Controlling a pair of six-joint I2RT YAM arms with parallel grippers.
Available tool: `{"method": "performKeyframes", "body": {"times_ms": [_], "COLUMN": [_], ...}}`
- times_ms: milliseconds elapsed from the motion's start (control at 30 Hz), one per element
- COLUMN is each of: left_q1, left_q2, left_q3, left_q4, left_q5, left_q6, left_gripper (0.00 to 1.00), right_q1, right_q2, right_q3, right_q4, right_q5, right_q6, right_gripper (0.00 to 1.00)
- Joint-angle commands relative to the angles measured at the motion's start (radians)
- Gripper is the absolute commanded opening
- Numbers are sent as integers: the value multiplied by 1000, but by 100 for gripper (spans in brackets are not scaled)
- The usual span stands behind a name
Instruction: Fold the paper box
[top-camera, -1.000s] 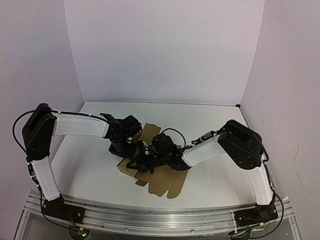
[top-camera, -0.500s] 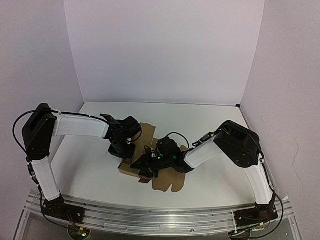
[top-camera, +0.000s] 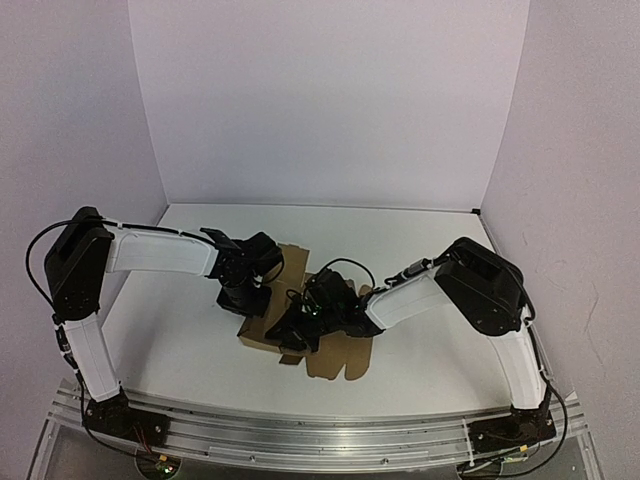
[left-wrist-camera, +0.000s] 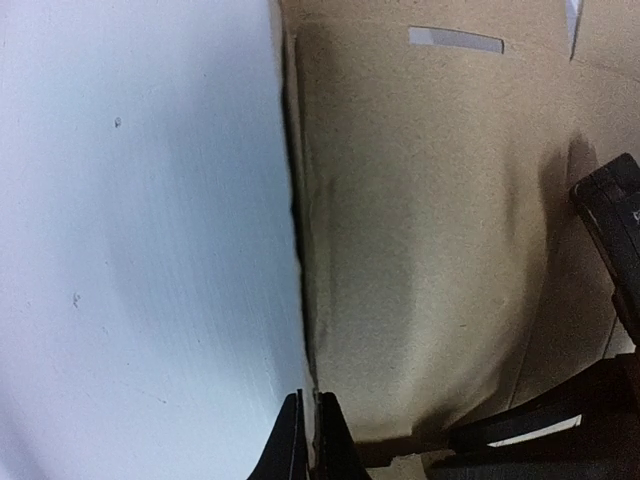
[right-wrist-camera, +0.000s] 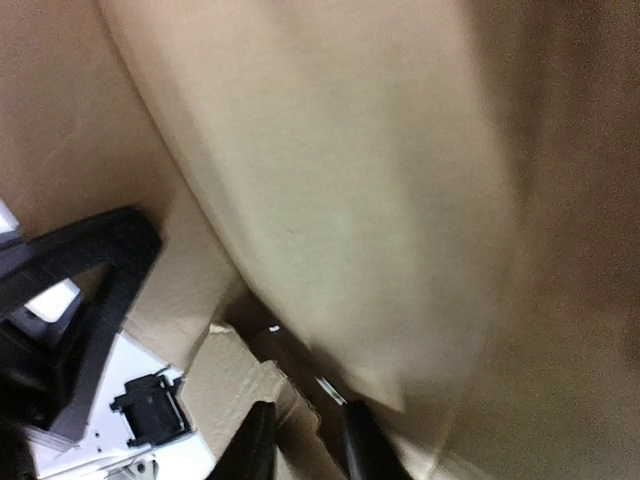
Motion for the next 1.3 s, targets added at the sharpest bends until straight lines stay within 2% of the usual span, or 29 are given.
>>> {"method": "performKeyframes", "body": {"times_ms": [0,567,633,833,900,967,1000,1067,1100,1133,1167,1233,1267], "left_q1": [-1,31,30,30,30,29,30,31,30,29,29,28,27], "left_q2": [-21,-34,-55,-135,-169,-223,-276,-417,-486,-538,-611,-719,-755], "left_q3": [26,21,32,50,34,0,-43,-147,-205,-284,-363,-495,-541], "left_q4": [-18,-12,-4,60,98,163,216,307,324,327,335,364,366], "left_q5": [-27,-9,-5,-16,16,101,202,483,576,684,745,780,788], "left_q6": [0,85,106,224,297,403,491,742,908,1024,1165,1359,1443], "left_gripper": [0,21,27,54,58,56,53,50,51,55,64,79,82], "right_q1": [-4,-6,-7,-7,-6,-6,-7,-6,-6,-7,-7,-7,-7], "right_q2": [52,79,80,80,81,79,78,75,74,74,74,73,72], "right_q3": [-16,-49,-50,-49,-48,-46,-45,-44,-43,-40,-37,-35,-33], "right_q4": [-123,-108,-107,-107,-107,-107,-107,-107,-107,-107,-107,-107,-107], "right_q5": [31,14,11,17,17,17,17,14,13,13,11,13,13], "right_q6": [48,99,100,102,103,103,104,104,103,103,101,98,97], "right_gripper": [16,4,4,4,4,4,4,4,4,4,4,4,4]}}
